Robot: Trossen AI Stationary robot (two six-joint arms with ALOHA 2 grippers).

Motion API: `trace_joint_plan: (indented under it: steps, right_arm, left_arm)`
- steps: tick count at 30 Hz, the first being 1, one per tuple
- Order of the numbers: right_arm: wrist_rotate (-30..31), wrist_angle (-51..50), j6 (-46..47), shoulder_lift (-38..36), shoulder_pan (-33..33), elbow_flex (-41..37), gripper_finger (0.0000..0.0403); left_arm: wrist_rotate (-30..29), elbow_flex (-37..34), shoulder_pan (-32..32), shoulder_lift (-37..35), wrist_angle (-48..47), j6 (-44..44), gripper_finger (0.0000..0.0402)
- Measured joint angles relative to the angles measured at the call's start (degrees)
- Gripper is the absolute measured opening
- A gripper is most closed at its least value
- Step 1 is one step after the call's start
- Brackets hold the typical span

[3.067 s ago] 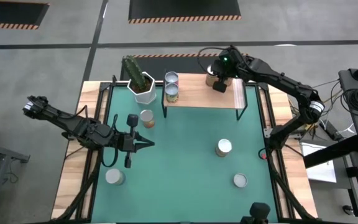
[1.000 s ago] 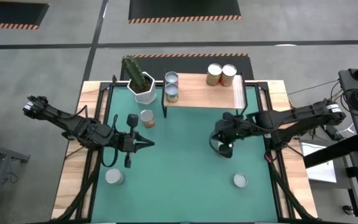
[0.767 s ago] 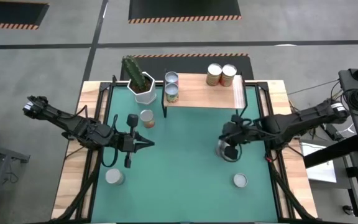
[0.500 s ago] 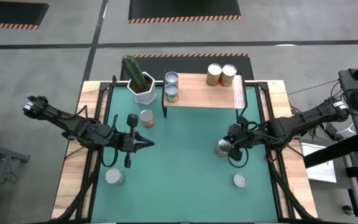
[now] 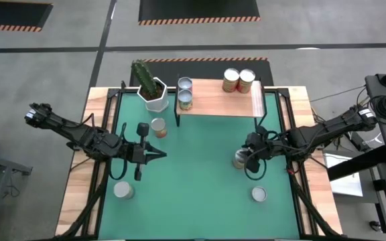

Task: Pick and place cans onto a shelf
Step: Put the canned corn on the shelf

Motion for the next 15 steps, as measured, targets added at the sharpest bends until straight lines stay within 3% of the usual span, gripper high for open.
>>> trace_joint_plan:
  steps: [8, 15]
  right_arm:
    - [-0.1, 0.0, -1.1, 0.2, 0.0, 0.0, 0.0289]
    - [1.9, 2.6, -1.4, 0.2, -0.1, 0.0, 0.0352]
  left_arm:
    - [0.0, 0.0, 0.0, 0.3, 0.9, -3.2, 0.0]
    - [0.0, 0.0, 0.0, 1.4, 0.9, -3.8, 0.0]
